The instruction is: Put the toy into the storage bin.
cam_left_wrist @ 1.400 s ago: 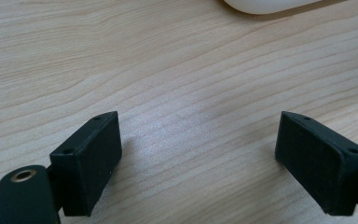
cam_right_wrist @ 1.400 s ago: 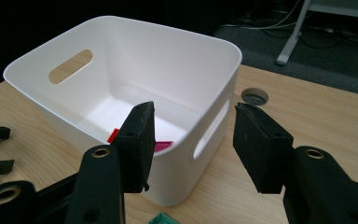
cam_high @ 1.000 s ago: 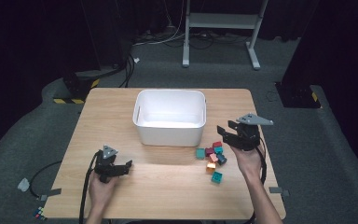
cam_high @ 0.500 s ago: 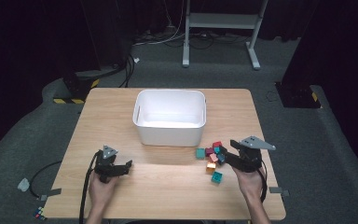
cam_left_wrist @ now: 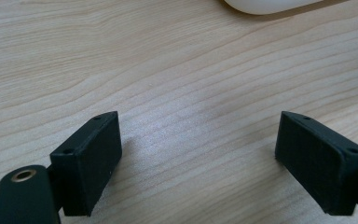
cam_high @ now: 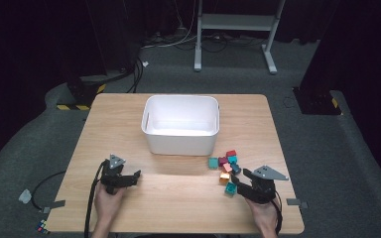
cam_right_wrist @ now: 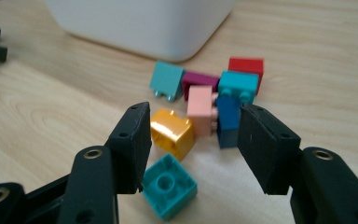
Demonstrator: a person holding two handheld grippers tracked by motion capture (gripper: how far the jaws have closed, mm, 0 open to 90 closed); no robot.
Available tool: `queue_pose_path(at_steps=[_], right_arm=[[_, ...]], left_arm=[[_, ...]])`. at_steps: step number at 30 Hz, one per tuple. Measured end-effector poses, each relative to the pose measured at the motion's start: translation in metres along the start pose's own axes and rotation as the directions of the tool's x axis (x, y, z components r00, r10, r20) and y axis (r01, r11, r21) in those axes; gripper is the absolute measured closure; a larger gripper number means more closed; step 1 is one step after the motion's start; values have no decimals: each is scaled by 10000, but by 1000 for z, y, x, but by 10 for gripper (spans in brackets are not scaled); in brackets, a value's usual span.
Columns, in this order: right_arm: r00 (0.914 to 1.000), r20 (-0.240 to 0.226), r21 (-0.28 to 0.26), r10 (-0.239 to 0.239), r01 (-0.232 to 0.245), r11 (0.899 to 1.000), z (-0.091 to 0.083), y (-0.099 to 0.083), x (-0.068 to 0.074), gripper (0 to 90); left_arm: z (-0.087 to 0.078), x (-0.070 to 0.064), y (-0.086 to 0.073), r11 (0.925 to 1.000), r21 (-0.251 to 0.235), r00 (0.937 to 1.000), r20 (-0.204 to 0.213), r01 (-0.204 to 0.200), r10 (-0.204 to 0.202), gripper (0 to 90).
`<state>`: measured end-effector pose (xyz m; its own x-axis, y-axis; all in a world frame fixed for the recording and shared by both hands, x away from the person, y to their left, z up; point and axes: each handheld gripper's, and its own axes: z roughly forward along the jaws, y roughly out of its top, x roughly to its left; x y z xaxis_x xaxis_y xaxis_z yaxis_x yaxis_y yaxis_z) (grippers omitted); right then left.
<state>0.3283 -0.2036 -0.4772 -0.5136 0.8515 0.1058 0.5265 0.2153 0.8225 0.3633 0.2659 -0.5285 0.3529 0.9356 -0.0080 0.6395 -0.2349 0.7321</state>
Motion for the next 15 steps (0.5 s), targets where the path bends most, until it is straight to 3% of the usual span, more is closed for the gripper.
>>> queue_pose_path(at_steps=[5, 15], right_arm=[[9995, -54, 344, -295, 297, 9990, 6, -13, 8, 436], [9993, -168, 980, -347, 362, 9945, 20, -24, 12, 410]], left_arm=[[0, 0, 0, 10000, -1, 10000, -5, -8, 8, 146], [0, 0, 0, 10000, -1, 10000, 0, 2, -2, 146]])
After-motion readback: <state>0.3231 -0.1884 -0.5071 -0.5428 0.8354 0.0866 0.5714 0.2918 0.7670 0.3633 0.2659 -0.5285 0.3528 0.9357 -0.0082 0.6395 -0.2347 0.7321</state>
